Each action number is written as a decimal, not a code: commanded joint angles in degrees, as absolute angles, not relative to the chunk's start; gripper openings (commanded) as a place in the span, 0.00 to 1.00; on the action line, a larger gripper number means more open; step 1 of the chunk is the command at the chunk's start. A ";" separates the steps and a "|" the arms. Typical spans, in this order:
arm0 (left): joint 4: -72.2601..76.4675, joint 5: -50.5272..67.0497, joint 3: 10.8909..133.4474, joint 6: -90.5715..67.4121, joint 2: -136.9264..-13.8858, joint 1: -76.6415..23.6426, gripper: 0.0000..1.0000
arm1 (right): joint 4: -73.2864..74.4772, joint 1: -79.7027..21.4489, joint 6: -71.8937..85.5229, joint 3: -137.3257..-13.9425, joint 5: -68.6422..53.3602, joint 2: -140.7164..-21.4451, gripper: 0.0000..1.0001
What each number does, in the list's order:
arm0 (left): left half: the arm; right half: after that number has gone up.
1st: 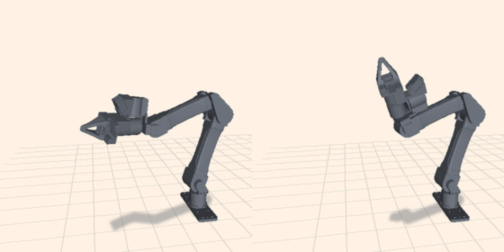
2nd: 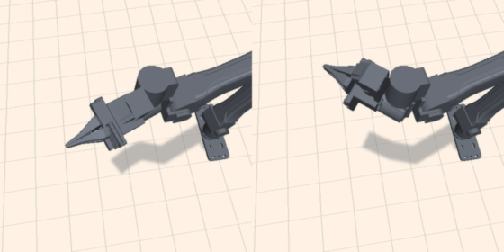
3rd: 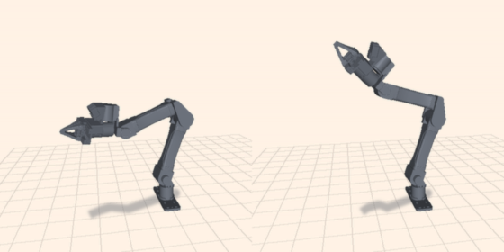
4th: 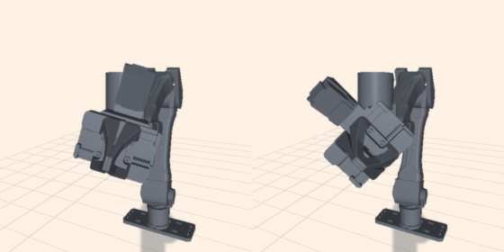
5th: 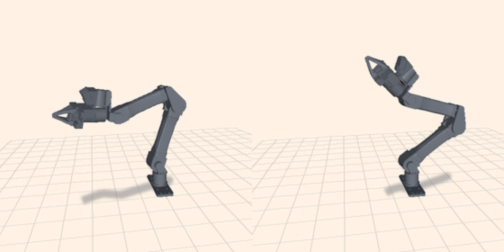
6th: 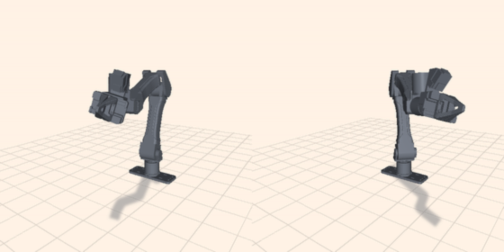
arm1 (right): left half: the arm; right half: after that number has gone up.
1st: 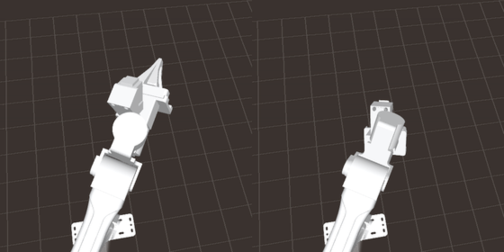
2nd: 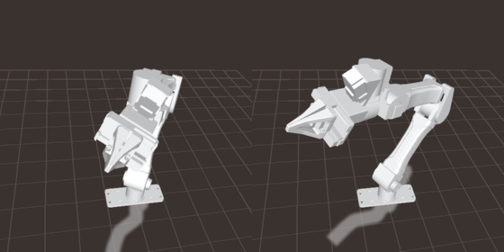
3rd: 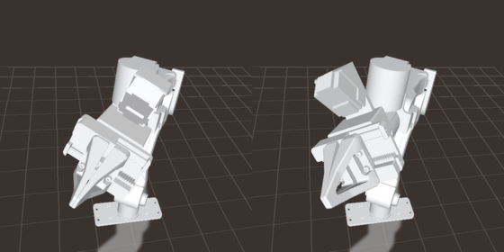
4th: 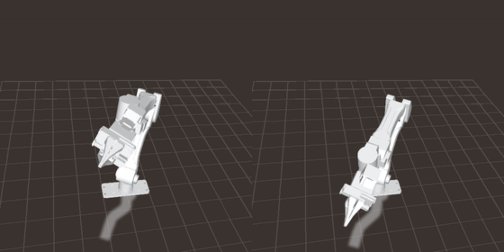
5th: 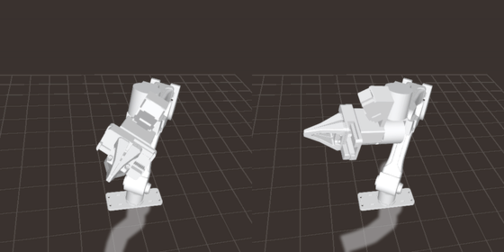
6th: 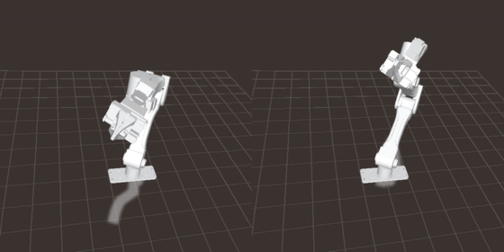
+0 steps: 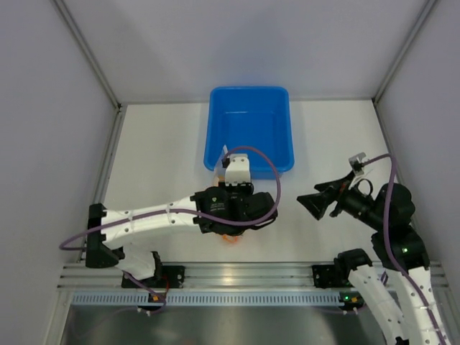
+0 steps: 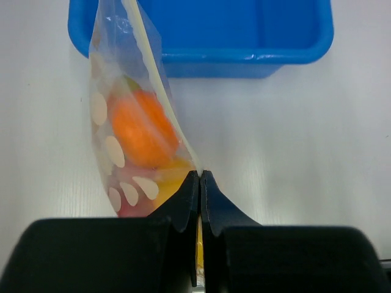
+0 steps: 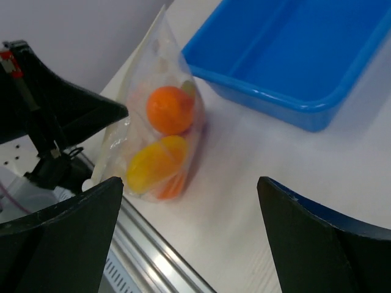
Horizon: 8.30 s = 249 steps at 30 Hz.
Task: Open the zip-top bag and remove the fake food
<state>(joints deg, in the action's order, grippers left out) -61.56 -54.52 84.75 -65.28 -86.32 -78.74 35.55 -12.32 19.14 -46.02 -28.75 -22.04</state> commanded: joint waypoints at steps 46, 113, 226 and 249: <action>-61.87 -58.62 78.22 -115.31 -66.36 -79.01 0.00 | -21.27 -63.63 2.72 -30.76 -1.76 -39.02 0.47; -43.20 -70.32 74.72 -51.39 -61.01 -78.93 0.98 | 18.09 -63.37 5.54 -50.97 8.52 -41.48 0.00; 1.67 40.69 38.14 1.14 -52.38 -40.17 0.00 | 45.62 -58.97 -1.41 -63.37 17.32 -22.24 0.00; 1.58 46.41 52.99 -3.78 -62.40 -41.21 0.68 | 37.09 -58.97 -2.72 -53.70 6.07 -22.41 0.00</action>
